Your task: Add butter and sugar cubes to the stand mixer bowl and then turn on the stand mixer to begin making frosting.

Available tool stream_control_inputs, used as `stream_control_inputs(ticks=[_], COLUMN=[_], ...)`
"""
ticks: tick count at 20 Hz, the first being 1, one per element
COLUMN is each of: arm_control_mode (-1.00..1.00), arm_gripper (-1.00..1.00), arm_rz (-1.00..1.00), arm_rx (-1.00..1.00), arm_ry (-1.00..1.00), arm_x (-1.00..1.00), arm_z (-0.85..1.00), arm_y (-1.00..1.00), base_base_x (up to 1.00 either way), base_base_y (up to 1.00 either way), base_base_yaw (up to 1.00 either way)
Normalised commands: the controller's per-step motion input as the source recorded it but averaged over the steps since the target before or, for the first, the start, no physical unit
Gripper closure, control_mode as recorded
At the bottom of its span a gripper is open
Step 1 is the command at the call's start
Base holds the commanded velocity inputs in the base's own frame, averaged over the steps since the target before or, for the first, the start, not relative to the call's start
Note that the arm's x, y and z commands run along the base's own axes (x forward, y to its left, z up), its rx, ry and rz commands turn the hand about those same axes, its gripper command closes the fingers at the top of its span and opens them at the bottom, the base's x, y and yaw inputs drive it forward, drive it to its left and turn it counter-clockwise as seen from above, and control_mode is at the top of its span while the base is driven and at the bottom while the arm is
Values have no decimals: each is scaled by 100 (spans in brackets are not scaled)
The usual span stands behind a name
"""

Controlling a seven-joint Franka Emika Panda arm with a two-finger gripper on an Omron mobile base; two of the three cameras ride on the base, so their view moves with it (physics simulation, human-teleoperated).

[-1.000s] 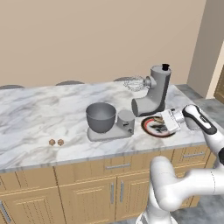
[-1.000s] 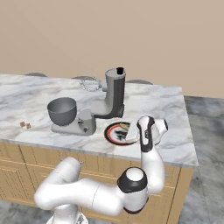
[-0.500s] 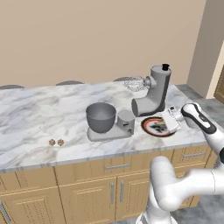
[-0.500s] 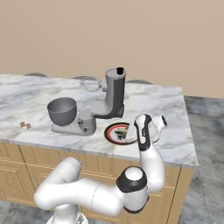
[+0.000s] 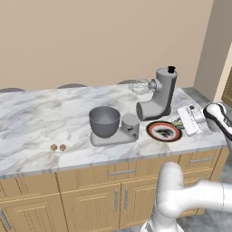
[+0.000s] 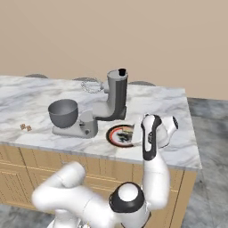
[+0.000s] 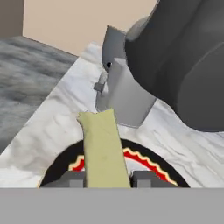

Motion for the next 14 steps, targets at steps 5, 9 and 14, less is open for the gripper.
stream_control_inputs(ticks=[5,9,14], arm_control_mode=[-100,-100,-100], arm_gripper=[100,100,100], arm_rz=[-5,-4,-2], arm_rx=[-8,-20,-33], arm_ry=[-16,-14,-9], arm_x=[-100,-100,-99], arm_z=[99,88,74], arm_y=[0,25,89], base_base_x=[0,0,0], base_base_y=[0,0,0], base_base_yaw=[0,0,0])
